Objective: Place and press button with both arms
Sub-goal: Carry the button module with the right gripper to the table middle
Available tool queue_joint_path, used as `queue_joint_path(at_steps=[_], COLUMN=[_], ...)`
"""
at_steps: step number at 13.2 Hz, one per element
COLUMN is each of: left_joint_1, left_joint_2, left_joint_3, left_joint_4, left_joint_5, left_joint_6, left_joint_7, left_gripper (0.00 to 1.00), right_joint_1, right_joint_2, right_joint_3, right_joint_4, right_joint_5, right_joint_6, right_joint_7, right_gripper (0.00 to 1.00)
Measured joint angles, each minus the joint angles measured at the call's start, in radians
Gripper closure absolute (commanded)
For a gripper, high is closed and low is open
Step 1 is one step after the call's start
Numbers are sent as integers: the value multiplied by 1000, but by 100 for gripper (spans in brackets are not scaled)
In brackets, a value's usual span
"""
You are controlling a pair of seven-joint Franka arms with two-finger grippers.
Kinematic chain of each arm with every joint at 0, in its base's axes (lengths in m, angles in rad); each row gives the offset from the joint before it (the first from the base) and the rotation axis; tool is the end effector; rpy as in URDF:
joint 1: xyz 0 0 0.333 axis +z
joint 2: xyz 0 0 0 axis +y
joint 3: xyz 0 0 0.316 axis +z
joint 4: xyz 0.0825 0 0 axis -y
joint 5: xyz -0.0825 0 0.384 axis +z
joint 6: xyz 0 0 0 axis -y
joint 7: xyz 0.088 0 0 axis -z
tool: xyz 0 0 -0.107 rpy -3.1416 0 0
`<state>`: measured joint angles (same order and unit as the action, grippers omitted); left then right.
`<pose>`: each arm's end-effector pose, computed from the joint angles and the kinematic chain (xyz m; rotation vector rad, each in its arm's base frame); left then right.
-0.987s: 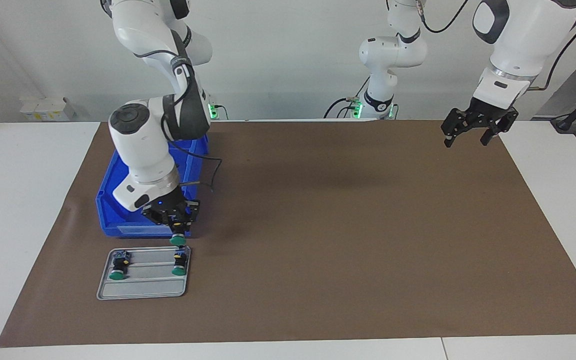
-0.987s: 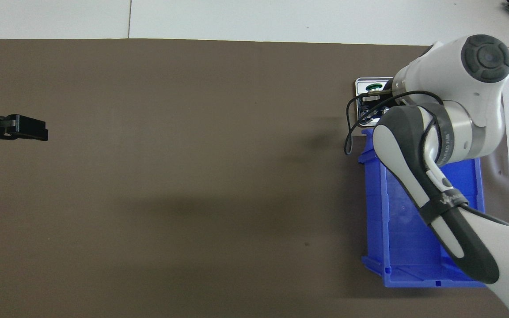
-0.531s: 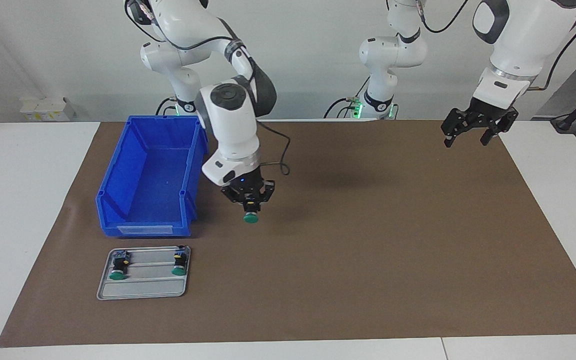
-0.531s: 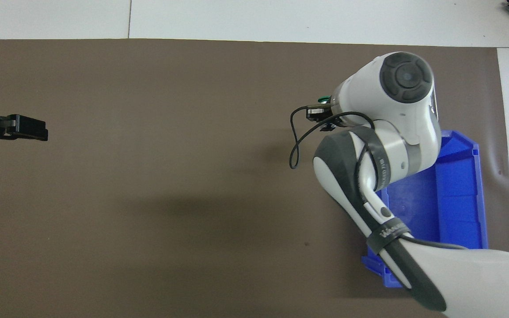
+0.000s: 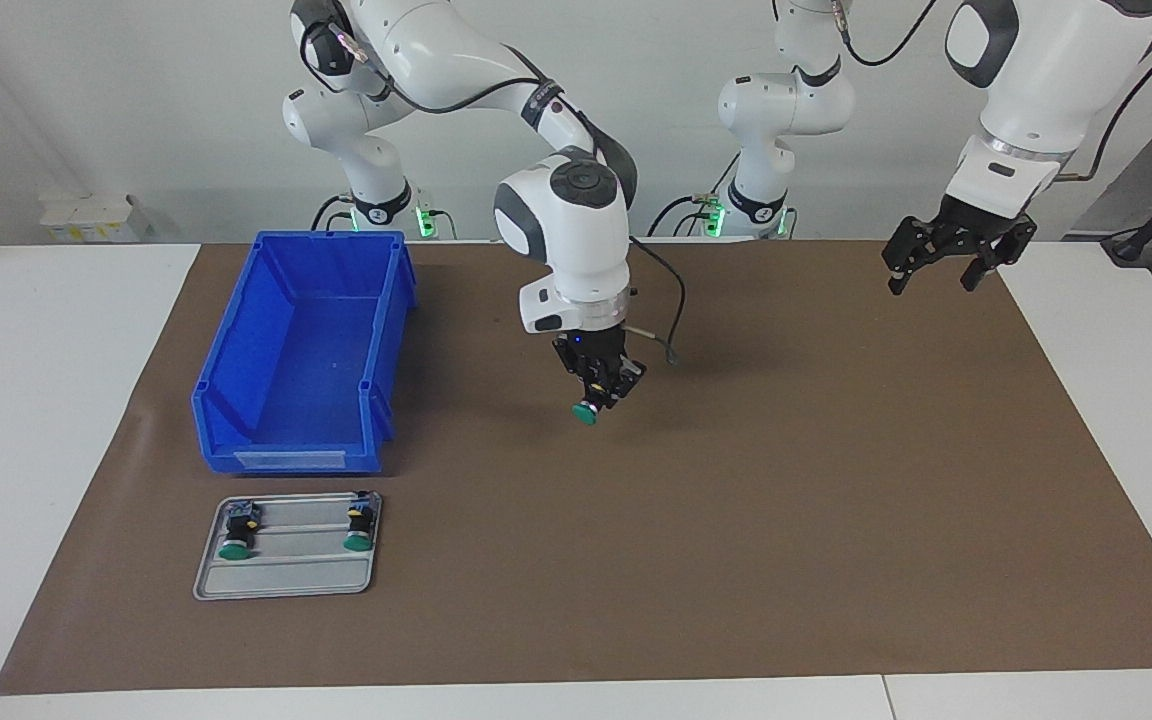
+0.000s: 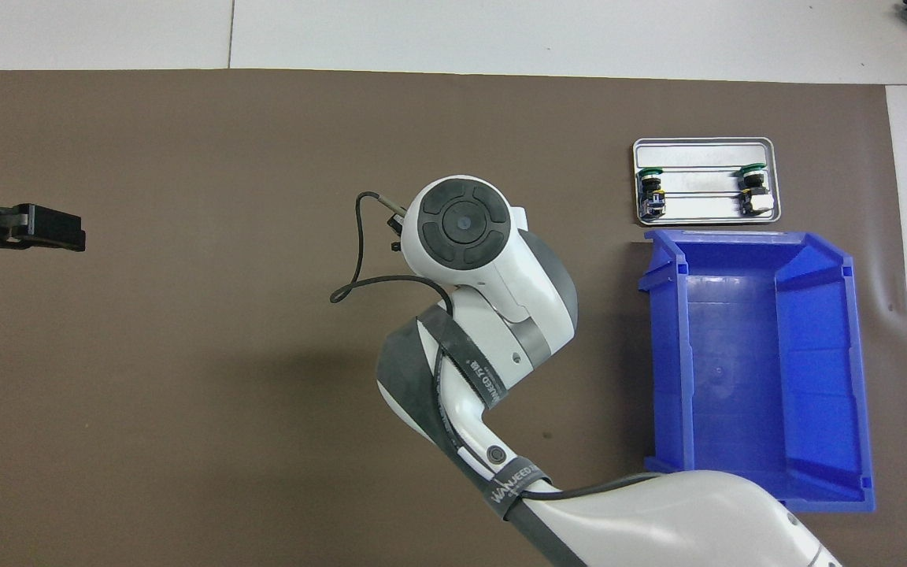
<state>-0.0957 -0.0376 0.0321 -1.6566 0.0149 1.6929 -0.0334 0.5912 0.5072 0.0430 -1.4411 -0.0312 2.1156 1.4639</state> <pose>0.5527 -0.0334 0.6156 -3.1290 0.0492 -0.1166 0.5821 0.4195 0.4137 -2.7468 1.1986 -0.1355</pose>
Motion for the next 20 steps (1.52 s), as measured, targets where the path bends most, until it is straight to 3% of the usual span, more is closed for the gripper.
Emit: queue_joint_path(at_steps=[2, 10, 16, 20], left_joint_1=[0, 0, 0, 0], left_joint_2=[0, 0, 0, 0], left_joint_3=[0, 0, 0, 0], left_joint_4=[0, 0, 0, 0], left_joint_5=[0, 0, 0, 0], left_joint_6=[0, 0, 0, 0], left_joint_7=[0, 0, 0, 0], left_gripper=[0, 0, 0, 0], right_joint_1=[28, 117, 120, 123], right_joint_2=[46, 198, 226, 237], right_joint_3=[0, -2, -3, -3], right_joint_4=[44, 205, 200, 127], right_joint_5=[-3, -30, -28, -28], right_joint_6=[1, -15, 24, 65], right_joint_7=[215, 712, 822, 830], right_gripper=[100, 100, 100, 100])
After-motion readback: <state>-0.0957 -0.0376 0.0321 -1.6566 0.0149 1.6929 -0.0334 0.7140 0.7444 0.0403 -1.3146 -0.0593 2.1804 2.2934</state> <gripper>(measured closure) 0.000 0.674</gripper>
